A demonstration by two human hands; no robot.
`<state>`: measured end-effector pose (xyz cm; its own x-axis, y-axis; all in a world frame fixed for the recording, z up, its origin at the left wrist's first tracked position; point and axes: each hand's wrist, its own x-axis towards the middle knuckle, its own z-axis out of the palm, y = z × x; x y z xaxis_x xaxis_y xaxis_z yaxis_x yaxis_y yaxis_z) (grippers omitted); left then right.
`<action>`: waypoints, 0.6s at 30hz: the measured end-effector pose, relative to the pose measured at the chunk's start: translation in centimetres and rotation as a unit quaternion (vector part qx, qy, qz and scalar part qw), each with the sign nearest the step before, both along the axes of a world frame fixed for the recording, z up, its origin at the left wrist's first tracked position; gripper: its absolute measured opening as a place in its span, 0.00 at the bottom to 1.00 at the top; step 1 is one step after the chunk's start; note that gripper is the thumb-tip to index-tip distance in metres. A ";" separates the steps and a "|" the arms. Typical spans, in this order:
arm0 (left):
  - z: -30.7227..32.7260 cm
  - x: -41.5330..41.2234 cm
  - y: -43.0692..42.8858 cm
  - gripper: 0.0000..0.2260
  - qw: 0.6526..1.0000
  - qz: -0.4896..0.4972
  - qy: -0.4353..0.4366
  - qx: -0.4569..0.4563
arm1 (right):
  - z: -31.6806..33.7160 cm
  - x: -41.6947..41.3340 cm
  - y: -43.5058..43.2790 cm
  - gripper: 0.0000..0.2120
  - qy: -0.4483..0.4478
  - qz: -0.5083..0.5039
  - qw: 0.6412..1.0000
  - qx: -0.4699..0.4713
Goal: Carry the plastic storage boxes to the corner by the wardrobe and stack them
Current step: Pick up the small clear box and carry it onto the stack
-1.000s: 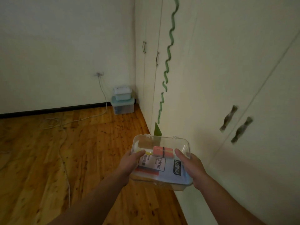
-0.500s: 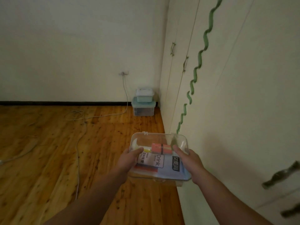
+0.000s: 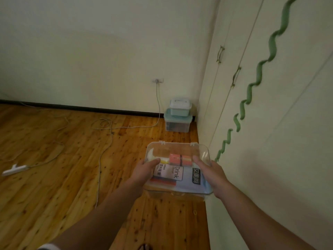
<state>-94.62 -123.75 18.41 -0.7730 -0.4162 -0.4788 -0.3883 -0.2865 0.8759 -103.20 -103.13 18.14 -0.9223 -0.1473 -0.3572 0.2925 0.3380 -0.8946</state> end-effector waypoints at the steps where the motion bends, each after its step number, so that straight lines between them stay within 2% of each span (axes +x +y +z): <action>1: -0.1 -1.3 -0.7 0.16 1.000 -0.001 0.000 0.002 | -0.1 -1.3 -0.8 0.22 -0.001 0.001 1.000 0.002; 4: -0.3 -4.4 -2.7 0.19 1.000 -0.007 0.004 -0.002 | -0.1 -4.5 -2.9 0.23 -0.001 -0.003 1.000 0.007; 18: 0.9 -17.6 -14.0 0.20 0.998 -0.058 0.023 0.009 | 0.8 -16.3 -13.4 0.22 0.003 -0.036 0.999 0.009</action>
<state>-112.22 -137.71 19.32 -0.8371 -0.3145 -0.4476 -0.3784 -0.2579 0.8890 -119.53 -116.53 18.98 -0.9322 -0.0745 -0.3543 0.3117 0.3325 -0.8901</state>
